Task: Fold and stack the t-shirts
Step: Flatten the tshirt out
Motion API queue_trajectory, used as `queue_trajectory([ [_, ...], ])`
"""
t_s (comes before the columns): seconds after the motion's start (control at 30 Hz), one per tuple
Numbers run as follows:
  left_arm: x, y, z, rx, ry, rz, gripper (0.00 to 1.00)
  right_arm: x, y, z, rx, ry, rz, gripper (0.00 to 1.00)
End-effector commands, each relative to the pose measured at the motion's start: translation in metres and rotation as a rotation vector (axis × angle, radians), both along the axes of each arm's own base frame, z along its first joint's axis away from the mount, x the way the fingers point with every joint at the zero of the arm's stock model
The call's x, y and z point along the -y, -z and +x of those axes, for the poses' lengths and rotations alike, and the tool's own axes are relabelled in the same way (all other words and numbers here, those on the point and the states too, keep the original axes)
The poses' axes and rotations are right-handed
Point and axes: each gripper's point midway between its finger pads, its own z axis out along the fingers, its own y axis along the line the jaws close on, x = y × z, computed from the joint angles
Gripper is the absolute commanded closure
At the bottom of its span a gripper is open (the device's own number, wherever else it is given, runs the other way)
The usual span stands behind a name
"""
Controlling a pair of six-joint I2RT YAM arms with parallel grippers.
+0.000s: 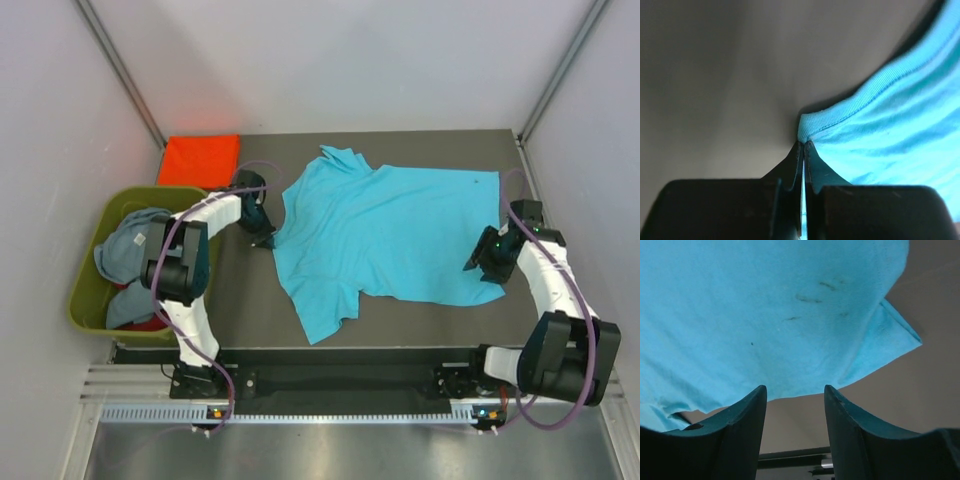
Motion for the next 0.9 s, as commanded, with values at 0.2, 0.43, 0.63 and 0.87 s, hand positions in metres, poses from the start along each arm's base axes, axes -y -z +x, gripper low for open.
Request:
queue_trajectory([
  [0.2, -0.059, -0.029, 0.027, 0.167, -0.130, 0.211, 1.00, 0.045, 0.033, -0.023, -0.120, 0.228, 0.022, 0.59],
  [0.43, -0.059, -0.042, 0.029, 0.188, -0.126, 0.211, 0.90, 0.048, 0.057, -0.035, -0.196, 0.315, 0.103, 0.67],
  [0.63, -0.040, -0.063, 0.015, 0.232, -0.097, 0.103, 0.64, 0.050, 0.067, -0.048, -0.224, 0.373, 0.107, 0.66],
  [0.87, -0.013, -0.080, -0.016, 0.275, 0.015, -0.037, 0.65, 0.062, 0.071, -0.052, -0.241, 0.421, 0.092, 0.68],
])
